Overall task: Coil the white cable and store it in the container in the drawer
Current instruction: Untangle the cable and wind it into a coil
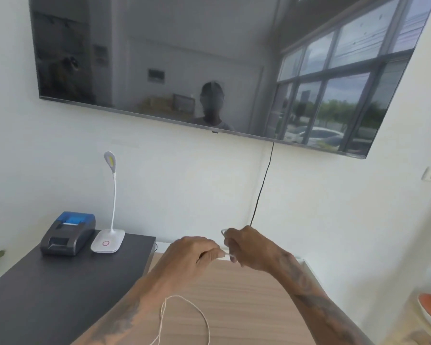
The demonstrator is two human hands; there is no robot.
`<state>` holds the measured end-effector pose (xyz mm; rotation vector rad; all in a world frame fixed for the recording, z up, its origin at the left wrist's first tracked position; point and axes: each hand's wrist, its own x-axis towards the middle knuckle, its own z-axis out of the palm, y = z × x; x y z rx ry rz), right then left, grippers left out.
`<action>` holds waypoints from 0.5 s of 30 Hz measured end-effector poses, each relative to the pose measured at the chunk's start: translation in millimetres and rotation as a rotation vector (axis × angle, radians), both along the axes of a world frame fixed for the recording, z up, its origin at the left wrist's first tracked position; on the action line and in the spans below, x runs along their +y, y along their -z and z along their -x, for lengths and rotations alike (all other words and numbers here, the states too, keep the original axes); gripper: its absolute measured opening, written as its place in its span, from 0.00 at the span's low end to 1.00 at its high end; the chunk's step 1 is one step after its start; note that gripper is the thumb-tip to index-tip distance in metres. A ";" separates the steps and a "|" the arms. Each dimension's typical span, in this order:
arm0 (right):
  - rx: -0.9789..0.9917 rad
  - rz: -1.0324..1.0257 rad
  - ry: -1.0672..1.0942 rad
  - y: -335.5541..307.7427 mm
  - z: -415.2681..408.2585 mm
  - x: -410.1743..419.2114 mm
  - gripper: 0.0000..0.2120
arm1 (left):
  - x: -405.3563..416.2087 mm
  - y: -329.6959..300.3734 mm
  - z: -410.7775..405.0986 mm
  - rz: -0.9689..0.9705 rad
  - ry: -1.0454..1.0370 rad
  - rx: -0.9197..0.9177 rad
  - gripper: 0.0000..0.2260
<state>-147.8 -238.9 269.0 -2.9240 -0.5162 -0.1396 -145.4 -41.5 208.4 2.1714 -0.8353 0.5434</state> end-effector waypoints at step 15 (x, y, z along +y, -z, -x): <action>1.107 -1.713 -0.586 -23.0 58.8 -0.4 0.13 | 2.8 24.6 -8.8 0.430 0.044 0.283 0.14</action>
